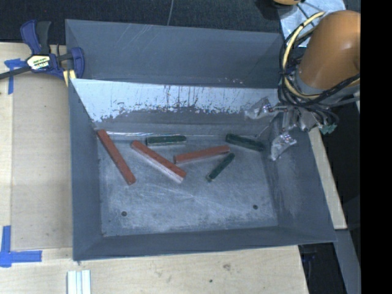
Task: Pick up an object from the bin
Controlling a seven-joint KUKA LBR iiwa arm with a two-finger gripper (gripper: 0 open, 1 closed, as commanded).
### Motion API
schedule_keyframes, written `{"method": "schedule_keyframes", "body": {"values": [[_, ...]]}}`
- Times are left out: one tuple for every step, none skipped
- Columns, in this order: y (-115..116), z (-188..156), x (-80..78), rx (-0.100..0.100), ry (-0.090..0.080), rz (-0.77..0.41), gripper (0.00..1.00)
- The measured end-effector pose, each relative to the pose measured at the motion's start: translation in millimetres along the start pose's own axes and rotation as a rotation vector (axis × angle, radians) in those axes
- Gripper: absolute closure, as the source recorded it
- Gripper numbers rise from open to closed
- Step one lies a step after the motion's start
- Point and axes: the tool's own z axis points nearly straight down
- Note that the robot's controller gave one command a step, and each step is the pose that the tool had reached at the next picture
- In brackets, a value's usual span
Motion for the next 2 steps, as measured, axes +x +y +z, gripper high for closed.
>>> {"method": "schedule_keyframes", "body": {"values": [[38.0, 47.0, -21.5, 0.005, -0.005, -0.047, 0.00], [21.1, 117.9, -8.7, 0.005, -0.015, -0.211, 1.00]]}}
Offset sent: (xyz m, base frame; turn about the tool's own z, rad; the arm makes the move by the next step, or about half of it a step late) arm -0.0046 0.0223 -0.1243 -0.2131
